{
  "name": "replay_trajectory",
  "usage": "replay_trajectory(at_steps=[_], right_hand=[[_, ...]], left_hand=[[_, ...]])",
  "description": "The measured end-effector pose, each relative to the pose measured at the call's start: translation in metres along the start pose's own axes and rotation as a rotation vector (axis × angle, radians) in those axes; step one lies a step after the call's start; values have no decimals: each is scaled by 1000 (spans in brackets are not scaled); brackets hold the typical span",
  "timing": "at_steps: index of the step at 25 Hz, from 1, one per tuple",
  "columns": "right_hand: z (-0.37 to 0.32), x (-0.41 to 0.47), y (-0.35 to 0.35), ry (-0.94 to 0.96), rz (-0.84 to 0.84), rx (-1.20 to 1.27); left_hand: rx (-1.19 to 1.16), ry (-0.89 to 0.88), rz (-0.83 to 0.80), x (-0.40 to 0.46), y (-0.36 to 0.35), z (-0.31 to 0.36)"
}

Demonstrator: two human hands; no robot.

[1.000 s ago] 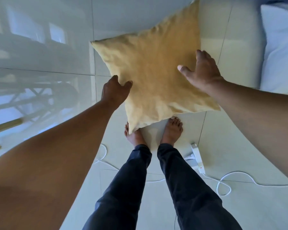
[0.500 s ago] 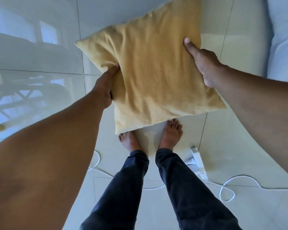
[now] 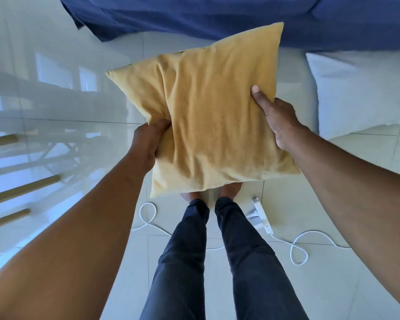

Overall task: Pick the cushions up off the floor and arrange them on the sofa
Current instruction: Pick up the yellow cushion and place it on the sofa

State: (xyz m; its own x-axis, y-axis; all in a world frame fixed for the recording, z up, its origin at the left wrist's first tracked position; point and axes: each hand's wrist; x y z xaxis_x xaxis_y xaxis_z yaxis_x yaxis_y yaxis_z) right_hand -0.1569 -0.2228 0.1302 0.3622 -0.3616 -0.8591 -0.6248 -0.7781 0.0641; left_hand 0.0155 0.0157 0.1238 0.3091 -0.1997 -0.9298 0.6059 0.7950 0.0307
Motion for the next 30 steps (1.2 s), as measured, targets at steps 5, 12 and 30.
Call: replay_trajectory(at_steps=[5,12,30], right_hand=[[-68,-115,15,73,-19,63],[-142,-236,46,183,-40,125],[-310,-229,62,313,-135,379]], left_hand=[[35,-119,-2,-120,1,57],[86,-290,-5,-253,-10,125],[58,-502,-123,-264,-9,290]])
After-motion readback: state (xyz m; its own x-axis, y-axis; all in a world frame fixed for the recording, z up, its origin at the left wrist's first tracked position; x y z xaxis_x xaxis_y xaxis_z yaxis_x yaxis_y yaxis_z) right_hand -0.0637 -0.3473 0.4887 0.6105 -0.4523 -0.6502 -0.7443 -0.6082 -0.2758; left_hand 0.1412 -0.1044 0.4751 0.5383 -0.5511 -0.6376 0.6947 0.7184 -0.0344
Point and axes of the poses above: each hand's wrist, its own x-axis towards the middle knuckle, its own y-axis out of the back of the hand, z = x × y, and after that the axes turned 11 degrees about -z, right-handed
